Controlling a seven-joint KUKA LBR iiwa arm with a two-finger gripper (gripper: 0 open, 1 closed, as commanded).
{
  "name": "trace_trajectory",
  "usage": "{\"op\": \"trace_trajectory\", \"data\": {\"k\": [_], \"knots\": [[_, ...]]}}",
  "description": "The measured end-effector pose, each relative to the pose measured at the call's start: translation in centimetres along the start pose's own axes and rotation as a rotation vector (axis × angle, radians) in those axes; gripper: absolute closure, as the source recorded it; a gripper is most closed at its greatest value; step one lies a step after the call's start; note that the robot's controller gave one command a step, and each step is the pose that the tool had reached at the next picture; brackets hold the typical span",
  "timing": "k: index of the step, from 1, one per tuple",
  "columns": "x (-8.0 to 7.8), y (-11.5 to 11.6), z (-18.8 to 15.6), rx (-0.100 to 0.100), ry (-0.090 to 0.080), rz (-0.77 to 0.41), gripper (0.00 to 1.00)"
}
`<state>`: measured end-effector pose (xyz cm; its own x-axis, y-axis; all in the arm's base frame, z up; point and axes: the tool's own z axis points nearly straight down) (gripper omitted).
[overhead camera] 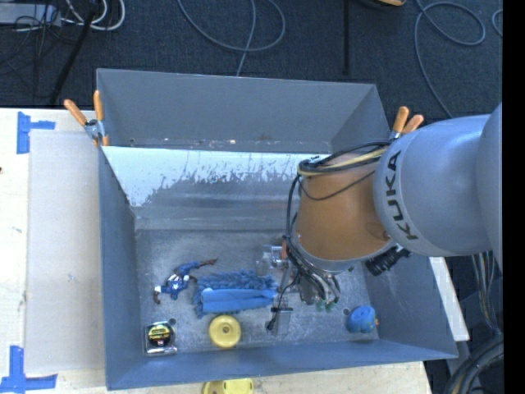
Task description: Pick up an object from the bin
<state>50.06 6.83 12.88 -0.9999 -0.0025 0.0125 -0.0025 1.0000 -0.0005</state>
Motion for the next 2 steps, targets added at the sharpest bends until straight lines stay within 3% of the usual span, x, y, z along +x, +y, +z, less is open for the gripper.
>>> {"op": "trace_trajectory", "data": {"k": [1,2], "knots": [[-0.2,0.0,-0.4,-0.001,-0.008,0.002,0.0],[-2.0,0.8,2.3,-0.002,-0.015,0.101,0.0]]}}
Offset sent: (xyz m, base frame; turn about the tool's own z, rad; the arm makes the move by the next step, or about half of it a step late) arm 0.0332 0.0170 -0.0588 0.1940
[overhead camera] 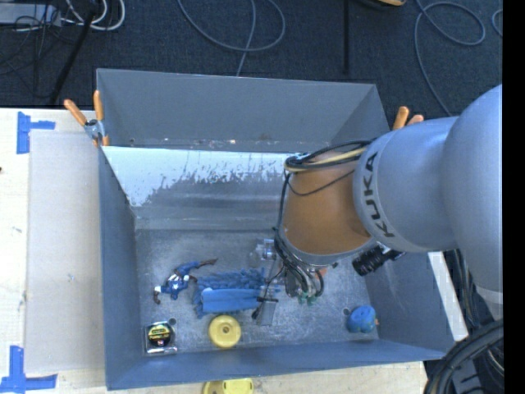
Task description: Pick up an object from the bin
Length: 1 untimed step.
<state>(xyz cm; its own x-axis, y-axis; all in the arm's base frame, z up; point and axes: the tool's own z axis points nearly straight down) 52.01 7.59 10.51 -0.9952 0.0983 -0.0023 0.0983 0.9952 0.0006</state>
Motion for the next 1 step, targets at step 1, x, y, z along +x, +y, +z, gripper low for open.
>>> {"op": "trace_trajectory", "data": {"k": [1], "knots": [[2.54,-0.63,3.6,0.001,0.007,0.134,1.0]]}}
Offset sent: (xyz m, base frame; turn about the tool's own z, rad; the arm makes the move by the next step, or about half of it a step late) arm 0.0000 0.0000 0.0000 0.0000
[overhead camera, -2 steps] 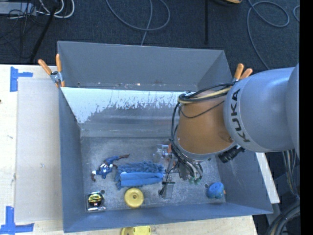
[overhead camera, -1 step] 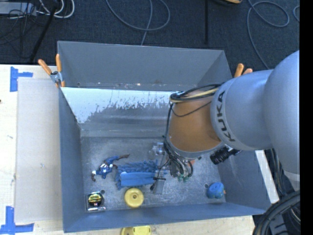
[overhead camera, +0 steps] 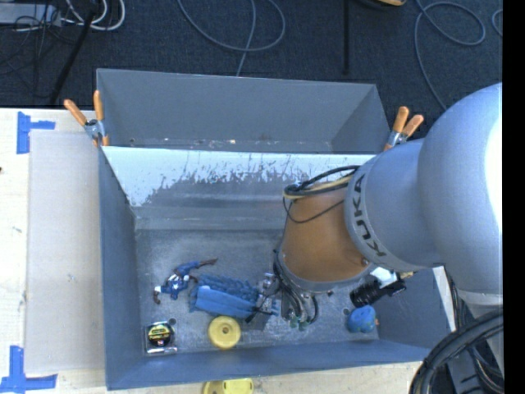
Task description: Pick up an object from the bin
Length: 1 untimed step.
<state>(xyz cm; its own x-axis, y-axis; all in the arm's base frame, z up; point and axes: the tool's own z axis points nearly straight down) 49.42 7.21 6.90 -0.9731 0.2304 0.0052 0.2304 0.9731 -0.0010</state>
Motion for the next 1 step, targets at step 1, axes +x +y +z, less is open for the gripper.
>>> {"op": "trace_trajectory", "data": {"k": [1], "knots": [[0.0,-0.01,0.0,0.0,0.0,0.001,1.0]]}}
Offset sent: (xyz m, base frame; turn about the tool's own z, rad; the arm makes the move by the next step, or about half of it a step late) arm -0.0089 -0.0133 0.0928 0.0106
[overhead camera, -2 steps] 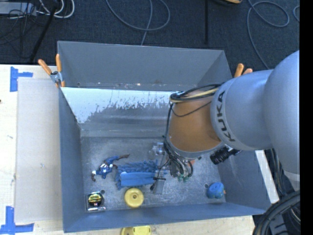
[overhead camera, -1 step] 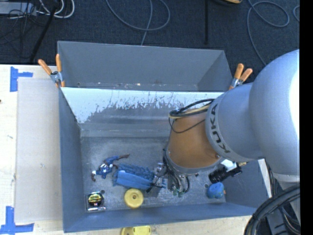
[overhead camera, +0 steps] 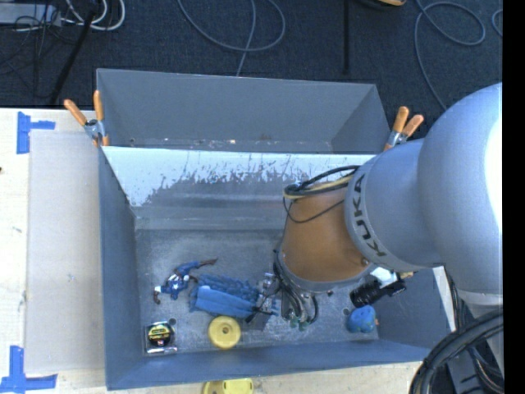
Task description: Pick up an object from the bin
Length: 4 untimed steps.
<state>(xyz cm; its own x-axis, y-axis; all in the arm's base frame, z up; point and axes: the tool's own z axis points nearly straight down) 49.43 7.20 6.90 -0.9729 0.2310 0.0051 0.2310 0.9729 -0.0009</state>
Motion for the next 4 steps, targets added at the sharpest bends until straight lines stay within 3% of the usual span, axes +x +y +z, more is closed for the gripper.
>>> {"op": "trace_trajectory", "data": {"k": [1,2,3,4], "knots": [[0.6,-0.9,-5.1,0.002,0.004,0.005,1.0],[-3.5,1.3,-11.7,-0.002,-0.007,0.009,1.0],[-3.7,1.5,-12.0,-0.005,-0.015,0.01,1.0],[-2.6,-0.2,-12.1,0.0,-0.003,-0.073,1.0]]}}
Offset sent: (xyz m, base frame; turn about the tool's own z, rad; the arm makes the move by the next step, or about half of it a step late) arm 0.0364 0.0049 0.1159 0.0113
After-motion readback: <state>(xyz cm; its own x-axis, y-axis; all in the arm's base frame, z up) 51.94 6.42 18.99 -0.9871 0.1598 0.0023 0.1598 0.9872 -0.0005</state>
